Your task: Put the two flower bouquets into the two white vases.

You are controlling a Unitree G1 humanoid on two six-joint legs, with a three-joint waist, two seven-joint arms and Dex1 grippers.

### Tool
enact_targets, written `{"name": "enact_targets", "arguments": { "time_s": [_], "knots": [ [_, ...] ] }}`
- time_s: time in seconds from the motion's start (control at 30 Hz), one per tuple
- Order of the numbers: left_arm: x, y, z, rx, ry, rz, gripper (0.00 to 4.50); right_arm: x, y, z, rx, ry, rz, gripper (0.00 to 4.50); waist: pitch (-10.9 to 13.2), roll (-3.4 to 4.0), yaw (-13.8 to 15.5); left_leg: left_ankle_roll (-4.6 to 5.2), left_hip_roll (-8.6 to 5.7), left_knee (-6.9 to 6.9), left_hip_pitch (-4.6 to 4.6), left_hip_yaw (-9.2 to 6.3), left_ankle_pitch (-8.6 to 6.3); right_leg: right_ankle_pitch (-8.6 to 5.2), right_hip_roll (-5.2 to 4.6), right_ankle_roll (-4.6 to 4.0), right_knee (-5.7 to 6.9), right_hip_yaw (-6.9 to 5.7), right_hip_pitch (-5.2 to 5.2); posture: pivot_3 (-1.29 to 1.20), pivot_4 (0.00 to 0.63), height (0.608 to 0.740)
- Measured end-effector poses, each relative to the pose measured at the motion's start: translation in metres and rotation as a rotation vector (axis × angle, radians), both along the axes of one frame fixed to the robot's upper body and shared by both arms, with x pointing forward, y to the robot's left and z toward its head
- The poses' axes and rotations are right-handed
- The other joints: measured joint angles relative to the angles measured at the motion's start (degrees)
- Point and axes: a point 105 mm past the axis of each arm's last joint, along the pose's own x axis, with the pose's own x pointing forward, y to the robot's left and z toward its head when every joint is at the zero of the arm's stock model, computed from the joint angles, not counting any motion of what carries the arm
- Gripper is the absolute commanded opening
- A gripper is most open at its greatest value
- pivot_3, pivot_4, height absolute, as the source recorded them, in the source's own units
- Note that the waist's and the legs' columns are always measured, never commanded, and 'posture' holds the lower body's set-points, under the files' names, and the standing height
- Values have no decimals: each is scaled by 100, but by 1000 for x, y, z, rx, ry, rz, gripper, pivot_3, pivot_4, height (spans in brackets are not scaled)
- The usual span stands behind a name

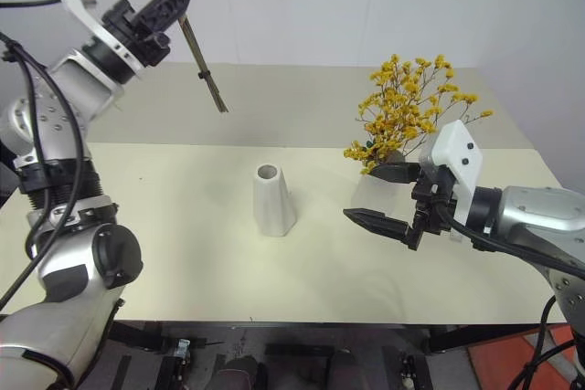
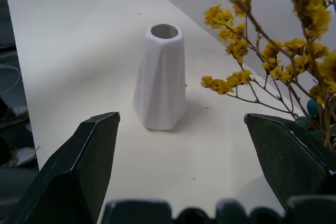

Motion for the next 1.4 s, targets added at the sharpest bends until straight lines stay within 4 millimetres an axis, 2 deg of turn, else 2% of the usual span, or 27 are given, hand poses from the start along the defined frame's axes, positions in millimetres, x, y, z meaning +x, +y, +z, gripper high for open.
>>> {"name": "enact_targets", "arguments": {
  "time_s": [0.13, 0.27, 0.43, 0.73, 1.03, 1.4],
  "knots": [
    [-15, -5, 4, -38, -53, -190, 161, -8, 1, 2, 9, -10, -13, 4500, 0, 0, -2, 1, 0, 2, 11, 1, -1, 0, 1, 0, -2, -5, 15, 0, 150, 740],
    [-22, -7, 3, -74, -65, -322, 161, -15, 1, -3, 13, 4, -28, 4500, 0, 0, -5, 3, 0, 5, 9, 3, -2, 0, 2, 0, -2, -8, 17, 0, 150, 740],
    [-25, -22, -7, 8, -79, -420, 161, -17, -1, -4, 20, 4, -55, 4500, 0, 0, -5, 4, 1, 4, 9, 7, -2, 0, 2, 0, -3, -8, 17, 0, 150, 740],
    [-17, -41, -33, 90, -115, -522, 161, -23, 1, -7, 23, 36, -45, 4500, 0, 0, -4, 7, 2, 5, 5, 14, -3, -1, 4, 0, -6, -9, 17, 0, 150, 740],
    [-15, -46, -41, 88, -140, -559, 161, -29, 3, -9, 22, 55, -43, 4500, 0, 0, -3, 9, 3, 9, 3, 13, -4, -1, 5, 0, -7, -10, 18, 0, 150, 740],
    [-10, -66, -57, 145, -136, -605, 161, -30, 2, -13, 27, 70, -62, 4500, 0, 0, -1, 11, 3, 13, -1, 15, -5, -1, 5, 0, -7, -12, 17, 0, 150, 740]
  ]
}}
